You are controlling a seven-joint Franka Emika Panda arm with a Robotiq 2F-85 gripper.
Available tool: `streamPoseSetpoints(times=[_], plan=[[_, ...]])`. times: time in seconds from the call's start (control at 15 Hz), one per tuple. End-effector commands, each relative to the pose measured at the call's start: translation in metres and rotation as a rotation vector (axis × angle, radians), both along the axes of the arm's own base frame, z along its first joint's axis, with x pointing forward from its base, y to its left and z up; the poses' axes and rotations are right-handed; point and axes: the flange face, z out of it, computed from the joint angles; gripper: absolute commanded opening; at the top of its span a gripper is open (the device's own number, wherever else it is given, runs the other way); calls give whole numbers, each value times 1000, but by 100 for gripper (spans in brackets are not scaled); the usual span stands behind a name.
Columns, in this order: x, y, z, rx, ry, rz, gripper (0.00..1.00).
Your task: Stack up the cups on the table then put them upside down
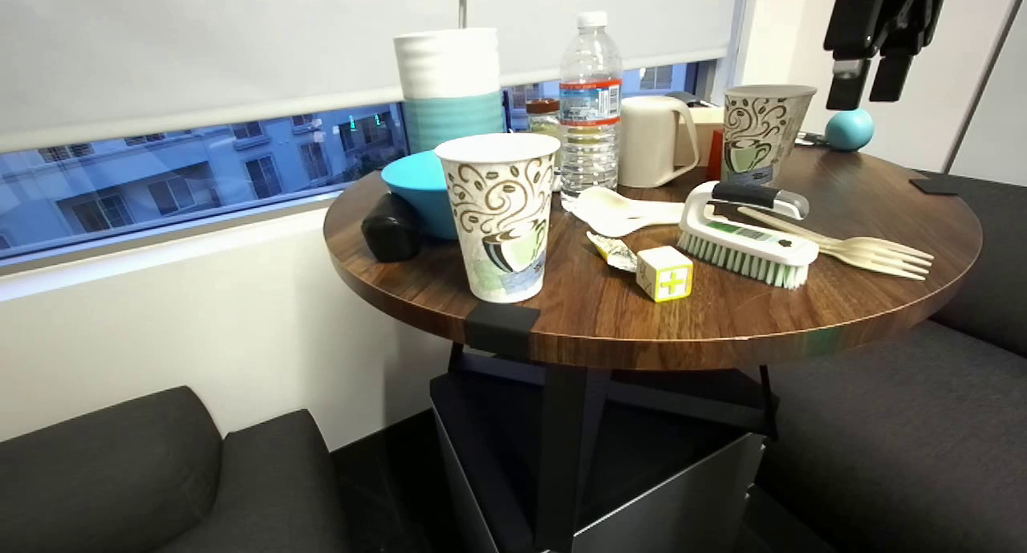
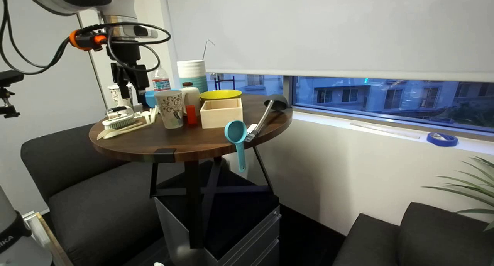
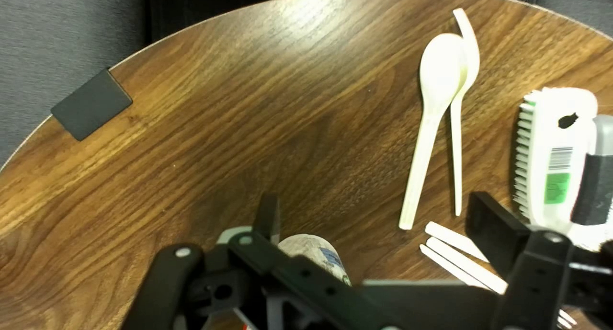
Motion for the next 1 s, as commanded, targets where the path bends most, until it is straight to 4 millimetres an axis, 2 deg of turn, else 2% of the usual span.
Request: streamPoseSetpoints(times=[0.0,0.2,0.4,0.53,0.93], plan=[[0,0,1,0,1,0,100],[-1,1,3,-1,-3,15,100],[-17,4,26,-2,-42,56,100],[-24,4,34,-3,-60,61,100],[-26,4,34,-3,-61,63,100]])
